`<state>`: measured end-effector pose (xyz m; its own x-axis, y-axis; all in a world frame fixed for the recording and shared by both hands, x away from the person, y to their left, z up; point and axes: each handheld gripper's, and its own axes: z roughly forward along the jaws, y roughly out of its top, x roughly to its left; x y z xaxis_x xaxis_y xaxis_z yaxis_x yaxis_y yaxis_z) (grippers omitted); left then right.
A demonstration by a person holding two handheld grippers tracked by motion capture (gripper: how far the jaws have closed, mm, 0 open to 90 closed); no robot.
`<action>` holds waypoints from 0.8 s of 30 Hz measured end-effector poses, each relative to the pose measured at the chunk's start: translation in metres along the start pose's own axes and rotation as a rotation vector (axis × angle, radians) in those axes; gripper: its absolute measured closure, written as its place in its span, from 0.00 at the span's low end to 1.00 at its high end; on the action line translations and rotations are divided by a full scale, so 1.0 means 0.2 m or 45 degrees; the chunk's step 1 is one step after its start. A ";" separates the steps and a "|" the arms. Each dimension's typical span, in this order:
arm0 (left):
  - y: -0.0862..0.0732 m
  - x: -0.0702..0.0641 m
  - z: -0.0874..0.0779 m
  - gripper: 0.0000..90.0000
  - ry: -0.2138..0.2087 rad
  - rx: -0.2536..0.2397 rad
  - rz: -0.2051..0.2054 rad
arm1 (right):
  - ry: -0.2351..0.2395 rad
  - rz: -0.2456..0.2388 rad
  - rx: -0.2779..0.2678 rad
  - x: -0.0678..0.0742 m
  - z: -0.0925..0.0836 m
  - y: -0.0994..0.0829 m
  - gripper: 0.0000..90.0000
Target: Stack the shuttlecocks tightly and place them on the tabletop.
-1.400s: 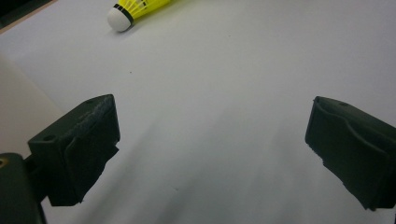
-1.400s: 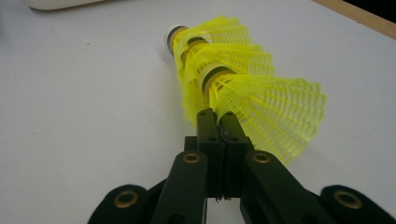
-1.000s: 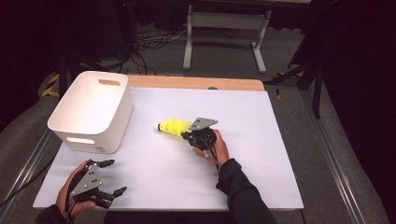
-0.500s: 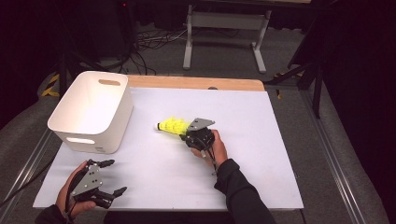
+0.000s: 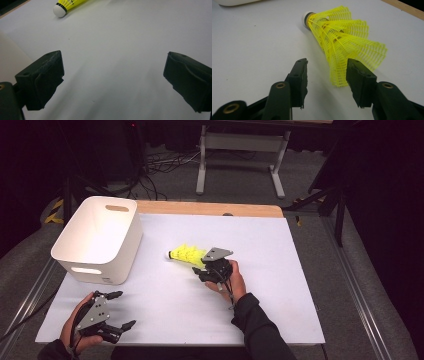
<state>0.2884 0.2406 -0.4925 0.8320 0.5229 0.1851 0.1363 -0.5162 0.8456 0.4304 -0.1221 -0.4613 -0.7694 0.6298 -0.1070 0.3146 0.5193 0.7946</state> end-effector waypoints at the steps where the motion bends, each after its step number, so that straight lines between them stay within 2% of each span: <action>1: 0.00 0.00 0.00 0.04 0.001 0.000 0.000 | -0.002 0.000 -0.001 0.00 0.00 0.00 0.57; 5: 0.00 0.00 0.00 0.04 0.000 -0.002 -0.001 | -0.010 0.000 -0.011 0.01 -0.03 0.00 0.54; 12: 0.00 0.00 0.00 0.04 0.000 -0.004 -0.002 | -0.049 -0.037 -0.056 0.04 -0.11 0.00 0.50; 17: 0.00 0.00 0.00 0.04 0.002 -0.008 -0.002 | -0.045 -0.043 -0.091 0.05 -0.17 0.01 0.48; 24: 0.00 0.00 -0.01 0.04 0.014 -0.020 -0.002 | -0.057 -0.093 -0.146 0.08 -0.25 0.02 0.45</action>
<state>0.2871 0.2411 -0.4910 0.8257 0.5314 0.1894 0.1290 -0.5047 0.8536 0.3916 -0.1387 -0.4296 -0.7616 0.6192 -0.1911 0.1915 0.4968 0.8464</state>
